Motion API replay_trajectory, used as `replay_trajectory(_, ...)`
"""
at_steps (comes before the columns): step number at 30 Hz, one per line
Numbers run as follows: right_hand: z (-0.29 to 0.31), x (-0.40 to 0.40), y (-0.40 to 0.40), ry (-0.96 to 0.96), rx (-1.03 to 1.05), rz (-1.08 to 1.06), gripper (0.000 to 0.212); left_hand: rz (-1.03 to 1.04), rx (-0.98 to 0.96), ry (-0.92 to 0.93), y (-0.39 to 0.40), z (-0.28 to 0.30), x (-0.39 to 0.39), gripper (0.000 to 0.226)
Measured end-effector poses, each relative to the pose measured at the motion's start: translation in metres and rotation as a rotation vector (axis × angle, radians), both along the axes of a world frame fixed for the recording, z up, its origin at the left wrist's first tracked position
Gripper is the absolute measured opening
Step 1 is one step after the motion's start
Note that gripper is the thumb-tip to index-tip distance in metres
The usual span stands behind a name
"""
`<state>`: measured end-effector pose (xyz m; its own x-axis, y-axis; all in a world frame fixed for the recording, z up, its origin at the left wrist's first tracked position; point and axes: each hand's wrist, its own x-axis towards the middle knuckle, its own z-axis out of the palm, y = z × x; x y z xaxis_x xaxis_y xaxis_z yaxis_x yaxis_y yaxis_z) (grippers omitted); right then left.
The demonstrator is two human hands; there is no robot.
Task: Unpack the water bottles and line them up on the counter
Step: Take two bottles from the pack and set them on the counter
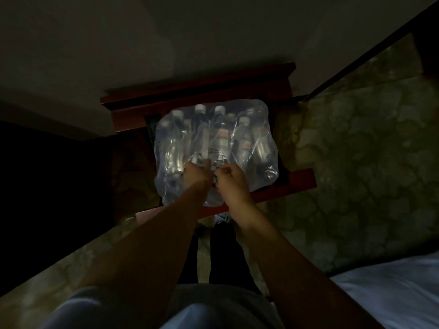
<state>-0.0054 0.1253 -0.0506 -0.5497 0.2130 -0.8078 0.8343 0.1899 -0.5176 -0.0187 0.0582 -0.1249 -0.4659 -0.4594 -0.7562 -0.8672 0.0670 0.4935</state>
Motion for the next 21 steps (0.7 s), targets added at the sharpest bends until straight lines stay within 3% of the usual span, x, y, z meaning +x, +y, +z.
replay_trajectory(3,0.0,0.005,0.004,0.015,-0.01,0.008,0.009,-0.124,-0.105,-0.002,0.001,-0.001,0.0,0.051)
replay_trajectory(5,0.0,0.009,0.007,0.006,-0.011,0.014,0.009,-0.095,-0.117,0.005,0.002,0.001,-0.004,0.051)
replay_trajectory(10,0.001,0.014,0.009,-0.048,0.01,0.003,0.026,0.129,-0.009,0.056,0.001,0.0,-0.012,0.048)
replay_trajectory(12,0.0,0.016,0.009,-0.057,0.002,-0.02,0.025,0.122,0.005,0.037,-0.002,-0.002,-0.01,0.047)
replay_trajectory(16,-0.001,0.015,0.008,-0.044,-0.009,-0.035,0.015,0.003,0.066,-0.061,-0.003,-0.002,-0.014,0.069)
replay_trajectory(21,0.001,0.011,0.008,-0.039,-0.013,-0.018,0.013,-0.01,0.114,-0.076,0.002,0.013,-0.008,0.062)
